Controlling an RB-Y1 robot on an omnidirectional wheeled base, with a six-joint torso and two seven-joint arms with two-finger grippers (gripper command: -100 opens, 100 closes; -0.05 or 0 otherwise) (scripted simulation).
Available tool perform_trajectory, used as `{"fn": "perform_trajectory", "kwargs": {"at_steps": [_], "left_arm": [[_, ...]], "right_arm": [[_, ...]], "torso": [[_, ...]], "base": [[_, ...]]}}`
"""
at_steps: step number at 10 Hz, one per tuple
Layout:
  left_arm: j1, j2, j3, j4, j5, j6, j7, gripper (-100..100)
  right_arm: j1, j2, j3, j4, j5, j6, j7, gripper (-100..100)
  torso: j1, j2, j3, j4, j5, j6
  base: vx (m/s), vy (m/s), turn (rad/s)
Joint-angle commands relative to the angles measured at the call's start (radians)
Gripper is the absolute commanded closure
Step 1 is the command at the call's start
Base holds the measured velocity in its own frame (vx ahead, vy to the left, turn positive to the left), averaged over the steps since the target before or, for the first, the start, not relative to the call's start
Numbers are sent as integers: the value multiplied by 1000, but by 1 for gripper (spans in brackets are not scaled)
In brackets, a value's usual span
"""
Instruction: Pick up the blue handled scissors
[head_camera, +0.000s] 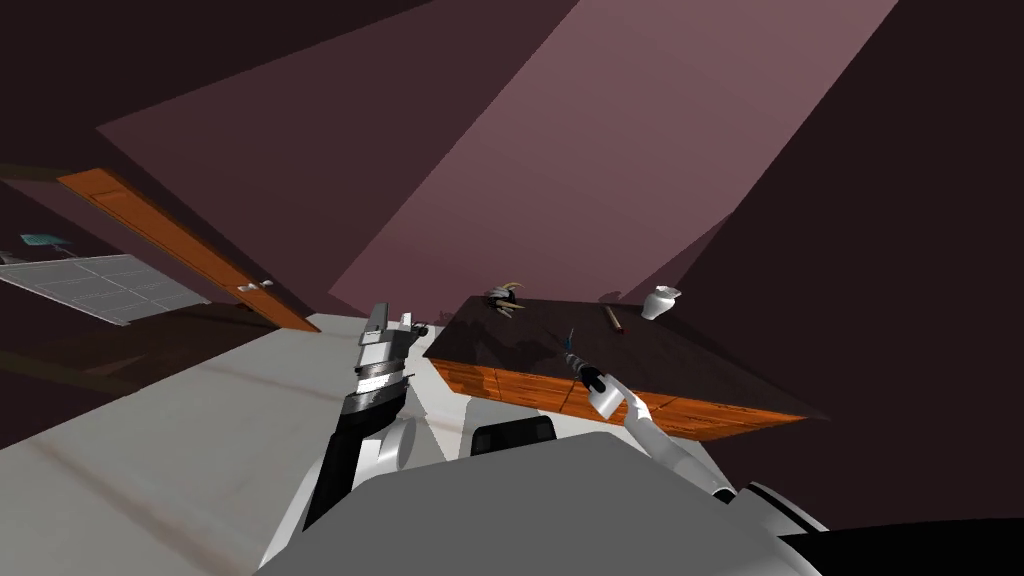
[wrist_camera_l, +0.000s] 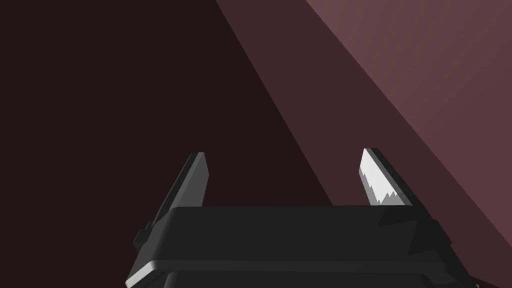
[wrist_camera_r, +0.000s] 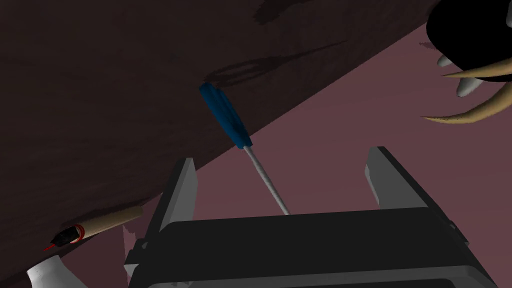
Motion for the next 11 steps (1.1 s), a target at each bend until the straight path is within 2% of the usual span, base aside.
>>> {"fn": "perform_trajectory", "kwargs": {"at_steps": [1, 6, 11], "left_arm": [[0, 0, 0, 0, 0, 0, 0, 0], [0, 0, 0, 0, 0, 0, 0, 0], [0, 0, 0, 0, 0, 0, 0, 0]], "right_arm": [[-5, -9, 1, 31, 10, 9, 8, -100], [-113, -59, 19, 219, 79, 62, 58, -100], [-196, -87, 25, 349, 130, 89, 95, -100]], "torso": [[0, 0, 0, 0, 0, 0], [-1, 0, 0, 0, 0, 0], [-1, 0, 0, 0, 0, 1]], "base": [[8, 0, 89], [11, -3, 174], [11, -13, 134]]}}
